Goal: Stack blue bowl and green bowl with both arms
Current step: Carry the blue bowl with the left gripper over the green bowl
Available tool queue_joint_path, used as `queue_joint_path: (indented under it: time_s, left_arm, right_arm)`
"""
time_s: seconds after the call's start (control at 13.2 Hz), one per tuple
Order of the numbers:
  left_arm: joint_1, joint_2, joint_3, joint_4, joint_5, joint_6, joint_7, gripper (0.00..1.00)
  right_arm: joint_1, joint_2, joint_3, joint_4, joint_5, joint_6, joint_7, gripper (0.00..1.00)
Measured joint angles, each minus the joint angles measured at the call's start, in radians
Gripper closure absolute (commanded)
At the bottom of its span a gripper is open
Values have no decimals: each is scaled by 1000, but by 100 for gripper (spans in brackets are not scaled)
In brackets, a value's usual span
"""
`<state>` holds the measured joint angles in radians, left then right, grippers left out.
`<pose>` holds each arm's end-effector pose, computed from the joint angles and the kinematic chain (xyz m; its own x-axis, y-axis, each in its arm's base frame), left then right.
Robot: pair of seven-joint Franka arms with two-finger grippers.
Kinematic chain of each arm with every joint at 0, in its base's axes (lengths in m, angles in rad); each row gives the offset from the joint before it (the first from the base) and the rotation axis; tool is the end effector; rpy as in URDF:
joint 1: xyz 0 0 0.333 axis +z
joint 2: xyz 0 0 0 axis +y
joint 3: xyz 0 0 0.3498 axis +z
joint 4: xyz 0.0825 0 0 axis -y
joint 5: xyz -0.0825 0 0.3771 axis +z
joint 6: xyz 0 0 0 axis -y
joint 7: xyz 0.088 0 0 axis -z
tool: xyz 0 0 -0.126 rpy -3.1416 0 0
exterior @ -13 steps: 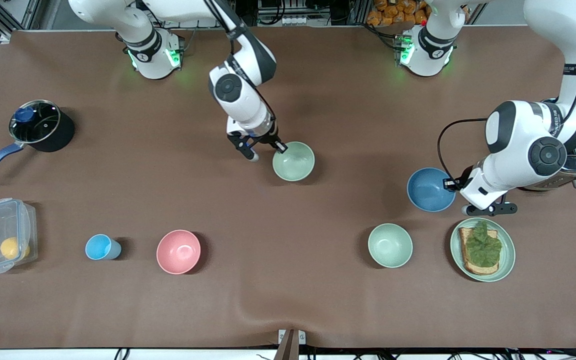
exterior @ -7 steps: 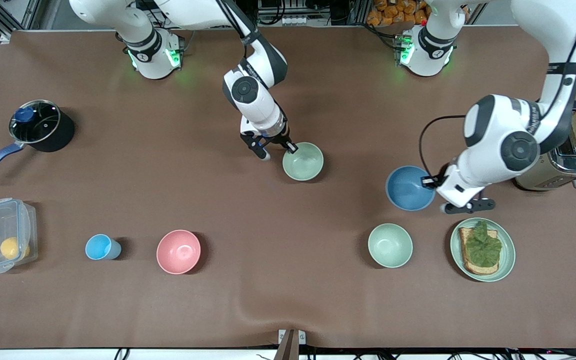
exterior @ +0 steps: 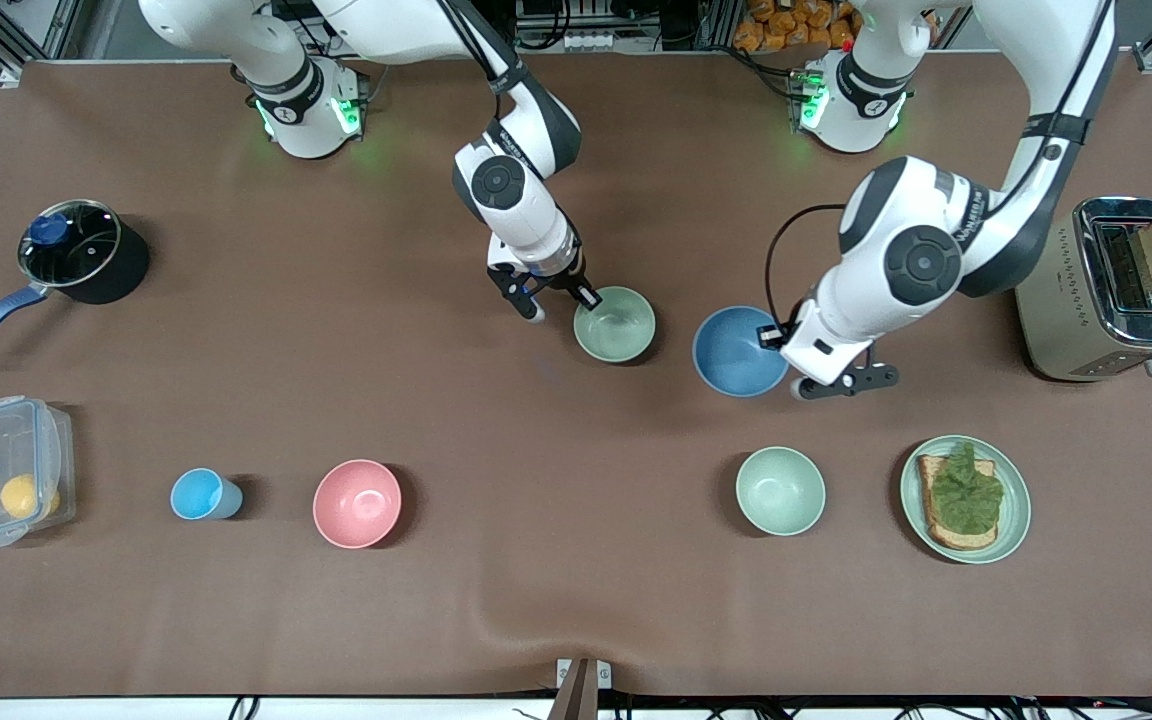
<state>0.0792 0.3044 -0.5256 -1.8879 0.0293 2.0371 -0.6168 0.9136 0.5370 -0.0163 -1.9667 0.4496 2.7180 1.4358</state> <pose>0.5539 -0.2422 0.3743 0.9731 0.1610 -0.1649 0.1693 -0.9848 0.0377 0.4153 0.5017 0.2316 0.6026 -0.7650 -0.2272 -0.7978 -0.5707 -0.1944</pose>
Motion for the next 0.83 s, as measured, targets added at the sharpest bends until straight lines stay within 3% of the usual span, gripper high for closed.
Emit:
queue_joint_path:
  time_s: [0.23,0.38,0.61,0.83]
  left_arm:
    - [0,-9,-42,1,-16,0,-55,100]
    - [1,-19,-66,0,-33,0,-96,100]
    - [-1,-20,-111,-17,-34,11,-158,100]
    - [-3,-20,-134,-69,-41,75,-169,100]
  right_arm:
    - [-1,-6,-20,25,0,-26,13,0]
    - [-12,-30,-47,47,2,-117,34,0]
    - [-66,-80,-63,64,3,-245,88,0]
    - [-119,-75,-64,55,5,-287,158,0]
